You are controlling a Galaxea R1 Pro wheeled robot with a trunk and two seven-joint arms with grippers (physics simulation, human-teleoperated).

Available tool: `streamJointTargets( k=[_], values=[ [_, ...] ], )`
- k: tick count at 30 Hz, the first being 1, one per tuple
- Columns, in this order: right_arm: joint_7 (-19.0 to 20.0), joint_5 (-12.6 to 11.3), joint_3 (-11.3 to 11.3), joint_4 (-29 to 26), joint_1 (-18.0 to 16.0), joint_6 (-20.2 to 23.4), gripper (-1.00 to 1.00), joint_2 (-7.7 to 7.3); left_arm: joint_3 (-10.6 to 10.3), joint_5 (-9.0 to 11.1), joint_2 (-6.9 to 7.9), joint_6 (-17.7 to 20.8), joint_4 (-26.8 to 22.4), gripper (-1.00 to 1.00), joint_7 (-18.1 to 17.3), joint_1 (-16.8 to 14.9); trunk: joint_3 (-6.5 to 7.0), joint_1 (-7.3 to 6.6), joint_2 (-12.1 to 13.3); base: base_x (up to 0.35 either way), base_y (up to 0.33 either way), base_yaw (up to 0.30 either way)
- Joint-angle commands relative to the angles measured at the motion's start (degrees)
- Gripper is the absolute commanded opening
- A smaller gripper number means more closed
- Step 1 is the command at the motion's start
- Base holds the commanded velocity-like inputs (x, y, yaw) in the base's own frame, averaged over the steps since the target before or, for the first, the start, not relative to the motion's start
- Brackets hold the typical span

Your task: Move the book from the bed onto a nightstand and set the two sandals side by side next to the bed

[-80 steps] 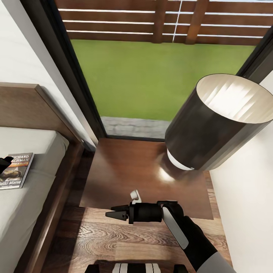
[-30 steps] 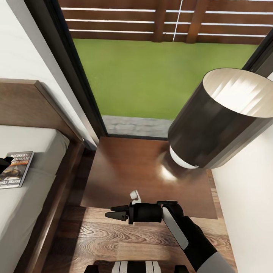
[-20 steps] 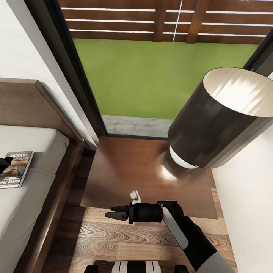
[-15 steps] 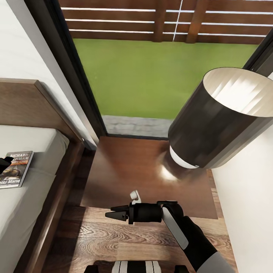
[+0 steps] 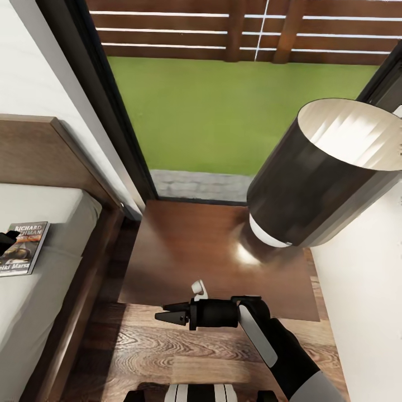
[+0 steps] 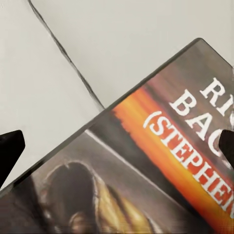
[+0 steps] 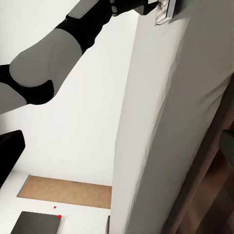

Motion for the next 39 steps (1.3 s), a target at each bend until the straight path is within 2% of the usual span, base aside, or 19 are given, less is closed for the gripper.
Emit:
streamJointTargets(
  k=[1,39],
  values=[
    [0.0,-0.3,0.0,0.0,0.0,0.3,1.0,0.0,0.1,0.6,-0.01,0.3,-0.1,1.0,0.3,0.0,-0.03,-0.02,0.0,-0.181,-0.116,0.0],
    [0.0,-0.3,0.0,0.0,0.0,0.3,1.0,0.0,0.1,0.6,-0.01,0.3,-0.1,1.0,0.3,0.0,-0.03,-0.02,0.0,-0.038,-0.028,0.0]
  ],
)
